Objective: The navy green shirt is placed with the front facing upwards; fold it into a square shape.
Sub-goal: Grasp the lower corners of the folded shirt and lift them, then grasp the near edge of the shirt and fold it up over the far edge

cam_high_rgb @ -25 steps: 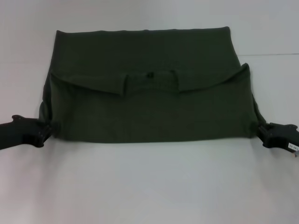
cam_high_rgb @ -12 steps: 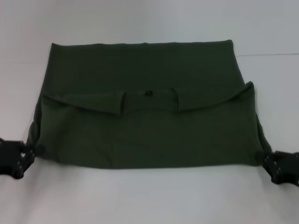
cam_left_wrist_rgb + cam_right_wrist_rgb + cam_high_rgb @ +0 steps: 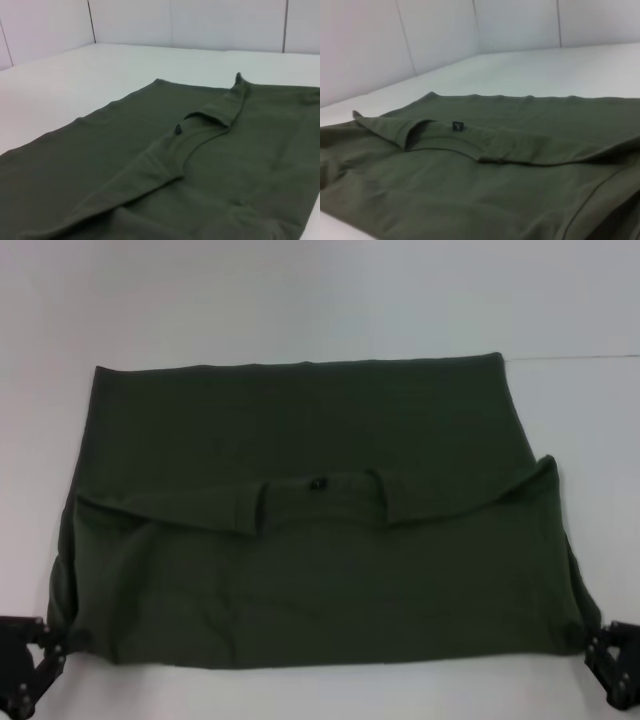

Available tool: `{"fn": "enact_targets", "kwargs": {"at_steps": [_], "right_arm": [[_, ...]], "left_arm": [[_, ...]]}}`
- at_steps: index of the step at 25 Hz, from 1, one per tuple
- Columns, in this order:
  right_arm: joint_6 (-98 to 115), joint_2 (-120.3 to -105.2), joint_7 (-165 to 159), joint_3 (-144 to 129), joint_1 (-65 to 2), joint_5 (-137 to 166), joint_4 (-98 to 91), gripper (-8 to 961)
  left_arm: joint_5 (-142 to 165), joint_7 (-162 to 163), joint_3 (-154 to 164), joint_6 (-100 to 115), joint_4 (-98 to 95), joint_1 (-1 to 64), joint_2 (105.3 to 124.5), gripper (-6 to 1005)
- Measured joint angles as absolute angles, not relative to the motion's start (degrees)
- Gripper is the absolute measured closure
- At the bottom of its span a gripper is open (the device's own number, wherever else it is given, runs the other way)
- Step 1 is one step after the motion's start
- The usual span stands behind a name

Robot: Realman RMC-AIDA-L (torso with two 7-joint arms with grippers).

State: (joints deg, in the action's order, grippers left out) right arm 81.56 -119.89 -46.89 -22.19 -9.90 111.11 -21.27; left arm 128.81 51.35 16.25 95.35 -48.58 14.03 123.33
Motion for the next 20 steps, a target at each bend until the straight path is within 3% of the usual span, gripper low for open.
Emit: {"fn": "enact_targets", "kwargs": {"at_steps": [20], "right_arm": [[90.2, -119.94, -38.1, -20.1, -2.1, 111.6, -20.7, 907]], "left_arm": [[132.6, 43.4, 10.2, 108.9, -51.7, 9.2, 123.07, 887]]}}
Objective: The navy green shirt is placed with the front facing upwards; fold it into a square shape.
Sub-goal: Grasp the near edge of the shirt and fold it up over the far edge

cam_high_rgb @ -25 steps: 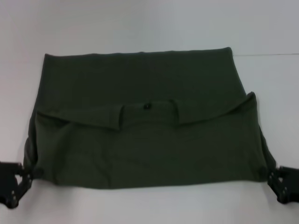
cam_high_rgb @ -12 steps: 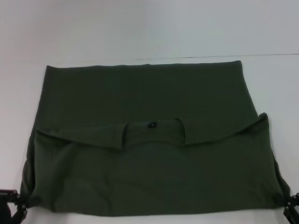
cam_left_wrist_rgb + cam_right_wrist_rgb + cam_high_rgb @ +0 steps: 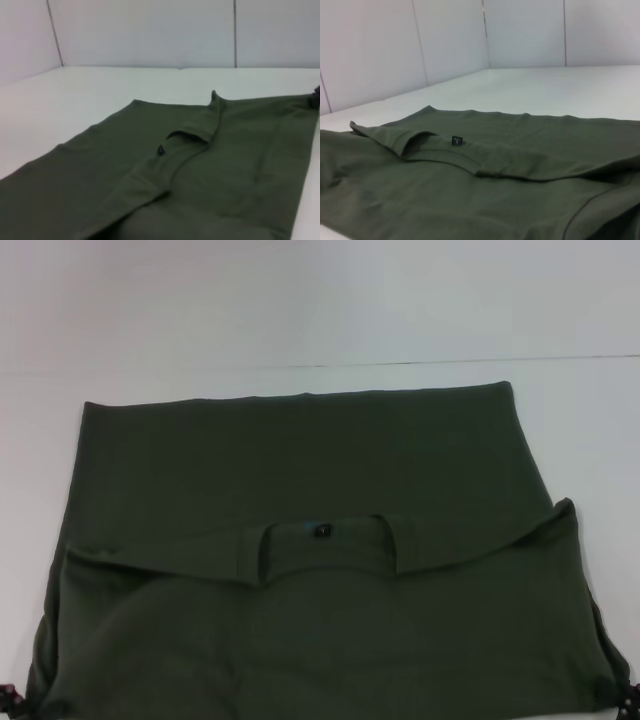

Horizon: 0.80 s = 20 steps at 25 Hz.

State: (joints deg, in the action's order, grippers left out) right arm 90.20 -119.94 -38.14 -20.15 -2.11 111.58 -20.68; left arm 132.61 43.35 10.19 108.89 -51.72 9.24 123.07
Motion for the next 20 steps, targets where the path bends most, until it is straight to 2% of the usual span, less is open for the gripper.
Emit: {"fn": "enact_targets", "kwargs": {"at_steps": [8, 20], "right_arm": [[91.9, -119.74, -37.2, -19.2, -0.8, 111.6, -20.2, 907], [94.2, -119.52, -44.1, -18.6, -2.9, 111.5, -22.5, 907]], "left_arm": [[135.5, 43.1, 10.3, 110.8, -51.7, 9.6, 122.85, 879], [135.4, 45.9, 8.4, 110.7, -51.4, 11.2, 122.35, 866]]}}
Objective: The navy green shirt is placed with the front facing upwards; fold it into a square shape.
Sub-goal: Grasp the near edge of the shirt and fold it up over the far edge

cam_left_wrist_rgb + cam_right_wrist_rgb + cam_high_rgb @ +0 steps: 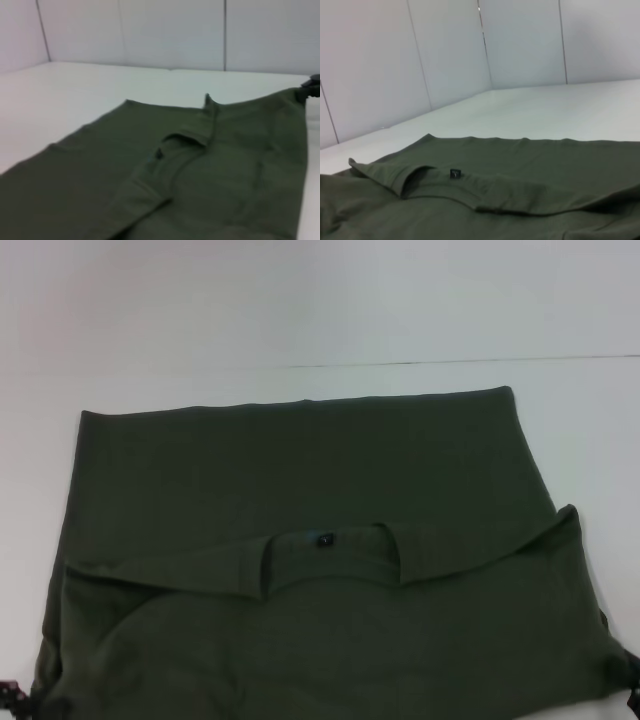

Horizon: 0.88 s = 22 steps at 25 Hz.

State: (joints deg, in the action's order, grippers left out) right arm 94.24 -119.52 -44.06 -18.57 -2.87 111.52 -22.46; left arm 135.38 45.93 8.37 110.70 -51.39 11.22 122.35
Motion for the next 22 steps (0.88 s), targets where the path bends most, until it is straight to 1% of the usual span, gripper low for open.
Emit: {"fn": "enact_targets", "kwargs": {"at_steps": [13, 22], "right_arm": [[98.1, -119.46, -57.4, -16.0, -4.3, 111.4, -29.8, 908], [96.7, -119.52, -73.8, -15.4, -11.2, 112.3, -34.4, 908]], "left_arm": [[131.9, 52.8, 3.9, 111.1, -50.3, 12.9, 121.46, 852], [130.5, 60.0, 1.1, 106.9, -48.6, 15.7, 121.06, 843]]}}
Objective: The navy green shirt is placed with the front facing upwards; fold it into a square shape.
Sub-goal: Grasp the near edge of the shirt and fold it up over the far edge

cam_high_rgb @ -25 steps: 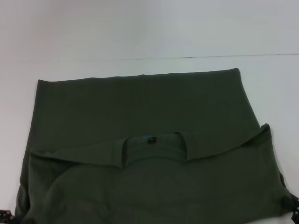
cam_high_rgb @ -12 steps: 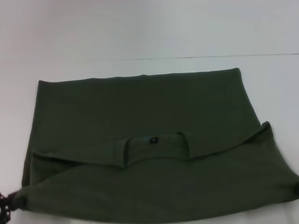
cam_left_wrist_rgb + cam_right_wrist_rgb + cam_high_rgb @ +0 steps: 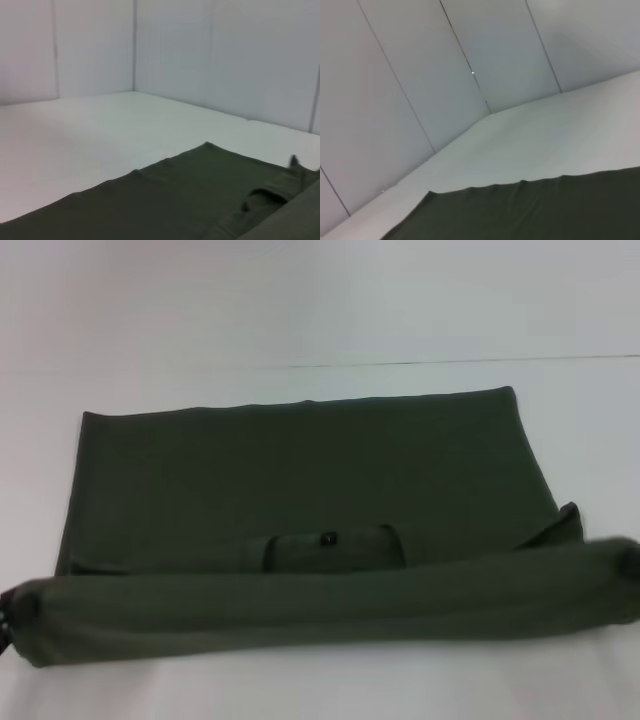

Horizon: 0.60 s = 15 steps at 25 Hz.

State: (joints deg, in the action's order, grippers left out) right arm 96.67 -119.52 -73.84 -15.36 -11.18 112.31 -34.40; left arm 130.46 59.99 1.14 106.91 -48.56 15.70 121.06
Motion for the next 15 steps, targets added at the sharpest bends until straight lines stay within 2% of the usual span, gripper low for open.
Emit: {"fn": "enact_targets", "kwargs": {"at_steps": [15], "right_arm": [[84.0, -118.99, -86.8, -16.5, -23.6, 117.4, -37.9, 907]], "left_arm": [[124.8, 68.5, 0.6, 92.2, -46.6, 22.6, 123.50, 827]]}}
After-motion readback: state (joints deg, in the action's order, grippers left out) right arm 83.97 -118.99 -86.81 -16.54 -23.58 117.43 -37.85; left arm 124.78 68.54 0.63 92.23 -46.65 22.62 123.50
